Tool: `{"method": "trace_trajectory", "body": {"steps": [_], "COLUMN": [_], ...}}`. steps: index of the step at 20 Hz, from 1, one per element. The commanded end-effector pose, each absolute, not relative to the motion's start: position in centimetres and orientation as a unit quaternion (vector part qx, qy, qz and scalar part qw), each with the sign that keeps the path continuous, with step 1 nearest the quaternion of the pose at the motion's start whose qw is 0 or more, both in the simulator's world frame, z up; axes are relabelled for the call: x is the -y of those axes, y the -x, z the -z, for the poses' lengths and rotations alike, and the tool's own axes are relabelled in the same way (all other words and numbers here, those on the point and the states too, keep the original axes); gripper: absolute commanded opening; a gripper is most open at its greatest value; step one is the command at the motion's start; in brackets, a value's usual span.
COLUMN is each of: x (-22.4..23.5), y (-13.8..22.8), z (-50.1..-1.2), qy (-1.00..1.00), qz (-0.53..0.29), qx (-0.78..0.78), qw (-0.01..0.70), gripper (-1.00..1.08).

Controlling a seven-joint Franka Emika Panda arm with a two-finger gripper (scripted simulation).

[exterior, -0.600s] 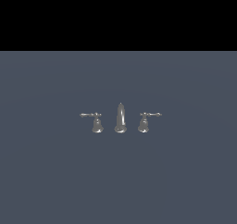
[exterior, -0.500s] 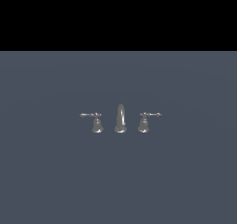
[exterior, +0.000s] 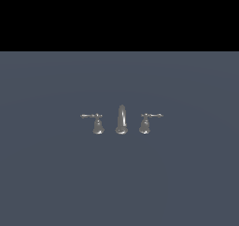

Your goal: Turn on the faucet by rotating a designated handle.

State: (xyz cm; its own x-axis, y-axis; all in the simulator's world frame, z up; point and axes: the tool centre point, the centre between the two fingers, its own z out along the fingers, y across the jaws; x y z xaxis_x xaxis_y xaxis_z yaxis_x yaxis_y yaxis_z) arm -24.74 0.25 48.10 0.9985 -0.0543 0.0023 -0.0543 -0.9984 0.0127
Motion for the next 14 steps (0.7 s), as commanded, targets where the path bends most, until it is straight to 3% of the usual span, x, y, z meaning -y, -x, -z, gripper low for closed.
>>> {"method": "trace_trajectory", "body": {"steps": [1,14], "x": [-0.8,-5.0], "y": [24.6,22.3], "z": [-47.4,-40.7], "qy": [-0.999,-0.987], "qz": [-0.001,0.000], "qx": [0.041,0.163], "qw": [0.006,0.005], "gripper": [-1.00,-1.00]}}
